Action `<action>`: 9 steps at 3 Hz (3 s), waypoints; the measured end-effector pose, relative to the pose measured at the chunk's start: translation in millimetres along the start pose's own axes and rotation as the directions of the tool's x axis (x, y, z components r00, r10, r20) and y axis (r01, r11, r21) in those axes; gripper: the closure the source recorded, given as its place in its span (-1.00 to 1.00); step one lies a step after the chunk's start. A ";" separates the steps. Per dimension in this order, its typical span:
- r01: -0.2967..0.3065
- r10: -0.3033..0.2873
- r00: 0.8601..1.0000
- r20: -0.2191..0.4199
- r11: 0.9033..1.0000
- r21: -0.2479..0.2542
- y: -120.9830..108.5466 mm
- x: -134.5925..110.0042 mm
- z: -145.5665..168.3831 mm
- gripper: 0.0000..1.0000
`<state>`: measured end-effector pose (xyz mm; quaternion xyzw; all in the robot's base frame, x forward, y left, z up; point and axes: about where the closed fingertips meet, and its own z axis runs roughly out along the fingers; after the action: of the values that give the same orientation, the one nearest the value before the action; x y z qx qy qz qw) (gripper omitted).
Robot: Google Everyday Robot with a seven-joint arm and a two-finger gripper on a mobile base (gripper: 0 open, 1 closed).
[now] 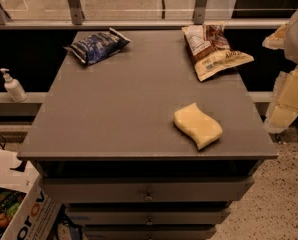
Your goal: Move sponge near blue chip bag
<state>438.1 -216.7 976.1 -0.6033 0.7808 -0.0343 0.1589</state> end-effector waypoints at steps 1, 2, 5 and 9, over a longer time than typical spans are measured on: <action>0.000 0.000 1.000 0.000 1.000 0.000 0.0 0.0 0.0 -1.00; -0.016 0.019 0.998 0.059 0.998 -0.057 2.9 -7.6 7.2 -1.00; -0.016 0.129 0.927 0.352 0.952 -0.306 34.2 -74.8 73.1 -1.00; -0.032 0.118 0.947 0.299 0.960 -0.278 35.0 -70.1 188.4 -0.70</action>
Offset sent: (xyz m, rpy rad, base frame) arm 0.0025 0.0331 -0.0224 0.2903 0.1853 0.0380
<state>475.7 -114.4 803.6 -0.5865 0.7658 0.1741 0.1982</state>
